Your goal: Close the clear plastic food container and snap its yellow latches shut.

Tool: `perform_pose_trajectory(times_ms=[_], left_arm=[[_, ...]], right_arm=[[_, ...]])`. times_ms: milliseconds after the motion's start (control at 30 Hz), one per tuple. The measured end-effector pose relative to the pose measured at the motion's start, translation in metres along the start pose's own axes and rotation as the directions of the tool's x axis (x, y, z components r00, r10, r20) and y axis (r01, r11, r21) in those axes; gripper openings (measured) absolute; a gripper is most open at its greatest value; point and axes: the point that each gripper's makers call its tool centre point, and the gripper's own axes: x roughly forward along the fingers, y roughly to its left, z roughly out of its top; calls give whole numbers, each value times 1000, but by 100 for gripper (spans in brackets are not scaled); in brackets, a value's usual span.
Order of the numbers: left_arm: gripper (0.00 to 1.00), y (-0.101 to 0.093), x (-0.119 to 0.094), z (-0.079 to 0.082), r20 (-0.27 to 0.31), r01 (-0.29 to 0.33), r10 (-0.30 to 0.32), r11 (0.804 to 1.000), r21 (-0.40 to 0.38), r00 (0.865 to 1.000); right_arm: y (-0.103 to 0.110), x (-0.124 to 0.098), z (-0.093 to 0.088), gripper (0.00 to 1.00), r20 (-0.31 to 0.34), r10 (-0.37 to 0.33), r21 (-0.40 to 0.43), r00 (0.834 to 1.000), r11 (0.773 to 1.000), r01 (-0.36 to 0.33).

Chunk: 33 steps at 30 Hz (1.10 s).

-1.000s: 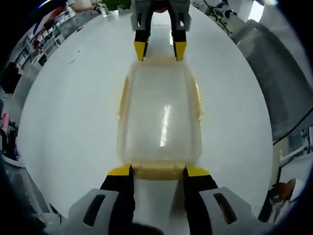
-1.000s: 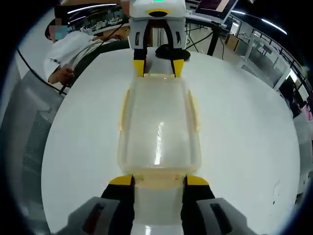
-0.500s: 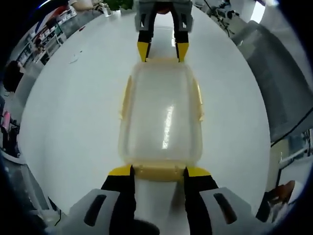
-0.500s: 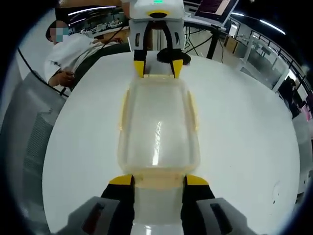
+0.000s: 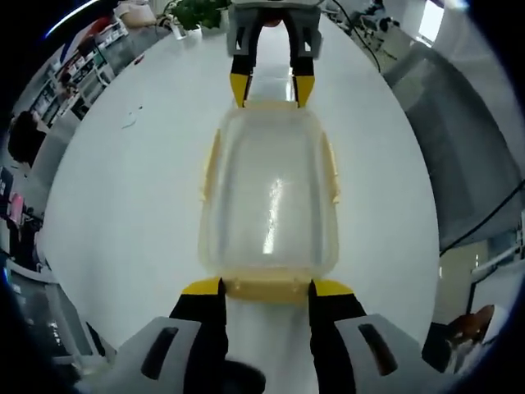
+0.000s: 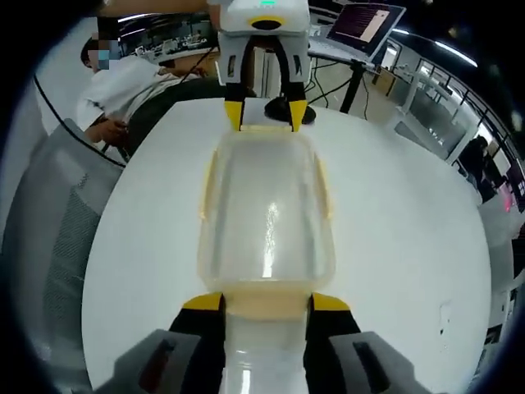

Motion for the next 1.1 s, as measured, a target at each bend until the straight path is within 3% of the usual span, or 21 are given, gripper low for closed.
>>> perform_pose_trajectory(times_ms=[367,867,1100], left_arm=[[37,-8,-16,32,14,-18,17,999,41,1000],[37,-2,-11,75,30,-30,28,997,70,999],[37,-7,-3,98,40,-34,31,997,74,999]], right_arm=[[10,-32,-10,35,-8,-25,4,1000,1000,25],[13,-67,-41,35,-19,-51,15,999,999,51],[14,-80,-64,35,-29,-54,15,998,998,55]])
